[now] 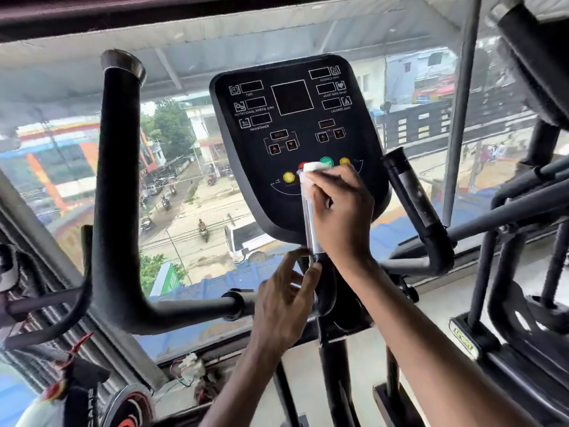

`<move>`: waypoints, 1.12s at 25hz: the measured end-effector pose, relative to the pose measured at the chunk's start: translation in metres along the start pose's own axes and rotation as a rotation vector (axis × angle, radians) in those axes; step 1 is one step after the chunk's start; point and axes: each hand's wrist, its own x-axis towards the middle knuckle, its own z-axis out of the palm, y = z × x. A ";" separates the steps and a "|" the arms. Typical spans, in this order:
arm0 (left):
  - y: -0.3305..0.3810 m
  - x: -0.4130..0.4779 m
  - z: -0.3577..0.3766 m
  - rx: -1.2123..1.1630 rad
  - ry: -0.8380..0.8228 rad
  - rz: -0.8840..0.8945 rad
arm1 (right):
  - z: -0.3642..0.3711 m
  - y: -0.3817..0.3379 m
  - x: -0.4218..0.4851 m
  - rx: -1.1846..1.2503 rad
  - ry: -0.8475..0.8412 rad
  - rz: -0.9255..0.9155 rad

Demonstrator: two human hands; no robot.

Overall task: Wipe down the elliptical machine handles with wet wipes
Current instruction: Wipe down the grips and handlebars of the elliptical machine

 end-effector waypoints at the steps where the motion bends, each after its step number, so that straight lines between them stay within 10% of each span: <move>1: 0.000 0.000 0.000 0.005 -0.004 -0.001 | 0.001 -0.002 0.006 -0.090 -0.083 -0.085; 17: -0.041 0.009 -0.016 -0.153 -0.179 0.114 | -0.025 -0.020 0.035 -0.530 -0.654 -0.577; 28: -0.068 -0.019 -0.041 -0.718 -0.274 0.110 | -0.056 -0.078 -0.076 0.142 -0.419 0.651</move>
